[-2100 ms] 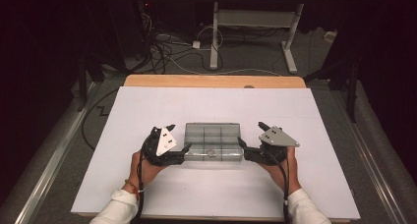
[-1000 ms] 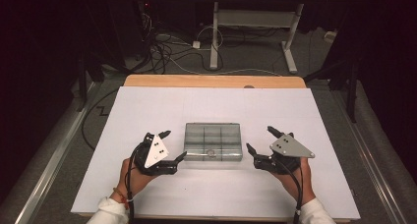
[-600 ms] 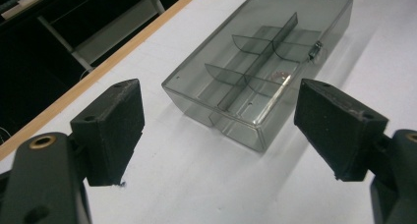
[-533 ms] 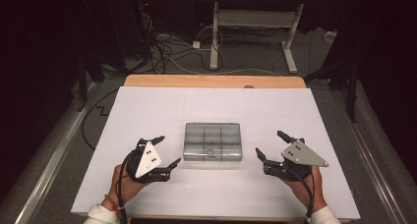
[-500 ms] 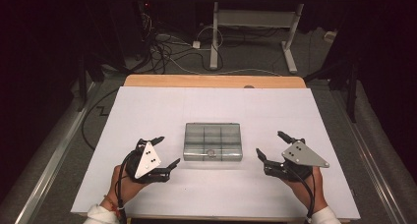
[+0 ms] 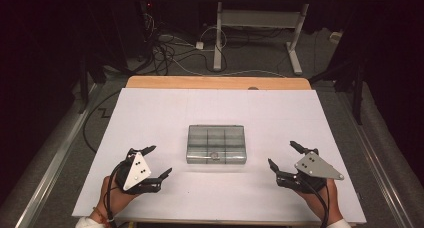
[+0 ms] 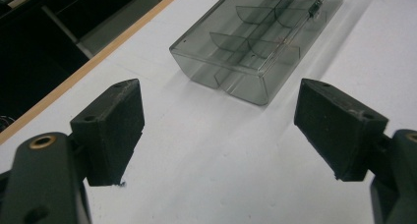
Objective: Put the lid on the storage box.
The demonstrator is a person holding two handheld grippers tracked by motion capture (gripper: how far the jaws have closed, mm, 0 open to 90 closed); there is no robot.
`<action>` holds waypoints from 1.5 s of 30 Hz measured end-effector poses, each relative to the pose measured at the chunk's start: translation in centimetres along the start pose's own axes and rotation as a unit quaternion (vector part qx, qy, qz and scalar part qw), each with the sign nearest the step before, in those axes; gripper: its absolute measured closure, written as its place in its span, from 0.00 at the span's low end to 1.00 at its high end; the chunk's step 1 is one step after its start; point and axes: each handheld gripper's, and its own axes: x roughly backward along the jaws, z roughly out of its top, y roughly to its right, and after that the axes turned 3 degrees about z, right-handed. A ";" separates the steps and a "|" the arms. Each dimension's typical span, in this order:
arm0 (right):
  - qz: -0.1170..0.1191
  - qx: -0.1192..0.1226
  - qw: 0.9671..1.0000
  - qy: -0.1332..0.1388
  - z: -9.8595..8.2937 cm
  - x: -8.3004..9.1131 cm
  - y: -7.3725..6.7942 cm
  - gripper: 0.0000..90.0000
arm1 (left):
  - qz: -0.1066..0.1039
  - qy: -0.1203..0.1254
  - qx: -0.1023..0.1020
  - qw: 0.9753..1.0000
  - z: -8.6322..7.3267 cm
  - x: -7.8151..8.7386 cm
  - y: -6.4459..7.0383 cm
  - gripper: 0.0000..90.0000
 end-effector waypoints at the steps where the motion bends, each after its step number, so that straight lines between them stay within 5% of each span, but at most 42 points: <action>1: -0.001 0.000 1.000 0.000 -0.1 0.1 0.0 0.20 | 0.000 -0.001 0.000 1.000 -0.1 0.1 0.0 0.21; 21: -0.002 0.000 1.000 -0.013 -3.0 1.6 0.5 0.20 | 0.010 -0.028 0.003 1.000 -3.4 1.4 -0.3 0.21; 32: 0.004 -0.007 1.000 -0.027 -5.1 2.1 0.1 0.19 | -0.004 -0.054 0.004 0.999 -5.0 1.2 0.1 0.21; 45: 0.006 -0.016 0.999 -0.033 -6.1 2.7 -0.6 0.19 | -0.011 -0.061 0.007 0.998 -5.4 0.9 1.0 0.21</action>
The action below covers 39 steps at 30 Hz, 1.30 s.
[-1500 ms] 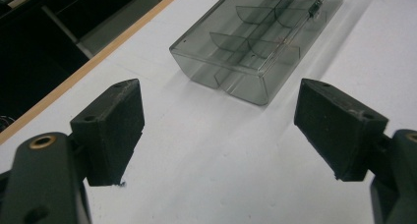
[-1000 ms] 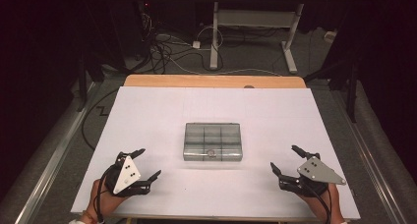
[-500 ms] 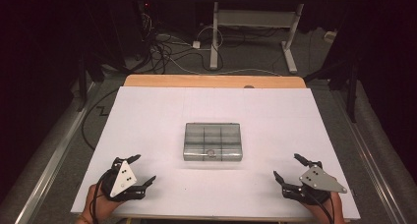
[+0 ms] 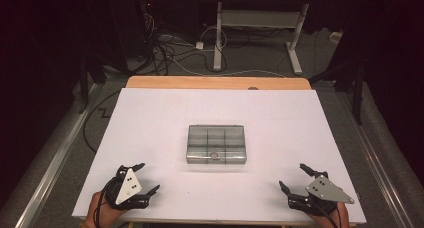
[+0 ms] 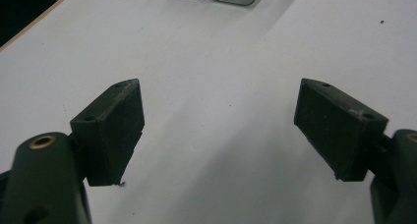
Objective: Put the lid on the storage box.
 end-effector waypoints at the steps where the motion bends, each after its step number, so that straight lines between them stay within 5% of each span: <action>1: -0.001 0.002 1.000 0.003 0.1 0.0 -0.1 0.19 | -0.001 0.000 -0.001 1.000 0.0 0.0 0.0 0.21; 39: 0.004 0.015 1.000 0.012 0.6 0.0 -0.5 0.19 | -0.007 0.004 0.001 1.000 0.3 -0.2 -0.4 0.21</action>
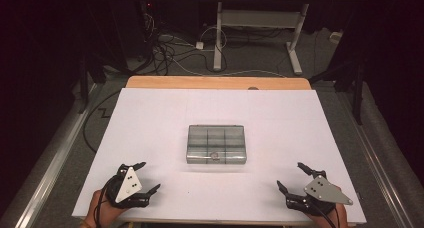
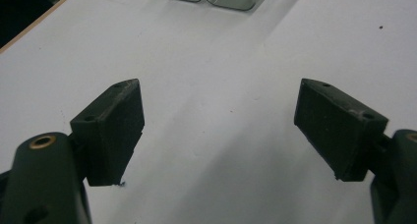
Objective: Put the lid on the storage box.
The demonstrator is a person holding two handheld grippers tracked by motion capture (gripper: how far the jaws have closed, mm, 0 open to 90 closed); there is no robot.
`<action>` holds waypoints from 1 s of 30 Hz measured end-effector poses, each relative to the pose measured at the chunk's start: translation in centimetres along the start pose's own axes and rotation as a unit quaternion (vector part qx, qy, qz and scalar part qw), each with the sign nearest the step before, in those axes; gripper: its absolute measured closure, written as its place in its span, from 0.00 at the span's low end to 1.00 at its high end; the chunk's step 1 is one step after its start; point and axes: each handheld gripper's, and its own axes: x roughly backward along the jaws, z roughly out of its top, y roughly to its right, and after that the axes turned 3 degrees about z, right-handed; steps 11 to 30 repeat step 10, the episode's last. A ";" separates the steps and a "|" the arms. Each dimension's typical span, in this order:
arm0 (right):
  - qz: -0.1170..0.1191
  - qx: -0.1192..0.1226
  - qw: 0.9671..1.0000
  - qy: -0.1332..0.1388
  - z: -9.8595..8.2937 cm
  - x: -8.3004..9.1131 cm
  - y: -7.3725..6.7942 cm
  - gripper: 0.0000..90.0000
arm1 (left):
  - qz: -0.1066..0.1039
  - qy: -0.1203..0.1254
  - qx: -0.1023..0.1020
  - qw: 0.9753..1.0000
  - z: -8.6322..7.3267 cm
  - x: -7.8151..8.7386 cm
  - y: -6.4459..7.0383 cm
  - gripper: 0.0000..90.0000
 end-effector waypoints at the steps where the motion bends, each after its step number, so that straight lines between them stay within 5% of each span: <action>1: 0.000 0.000 1.000 -0.001 0.0 0.0 0.0 0.19 | 0.000 0.000 0.000 1.000 0.0 0.0 0.0 0.21; 30: -0.001 -0.001 1.000 -0.002 -0.2 0.1 0.1 0.19 | -0.003 -0.003 0.002 1.000 0.1 -0.4 -0.1 0.21</action>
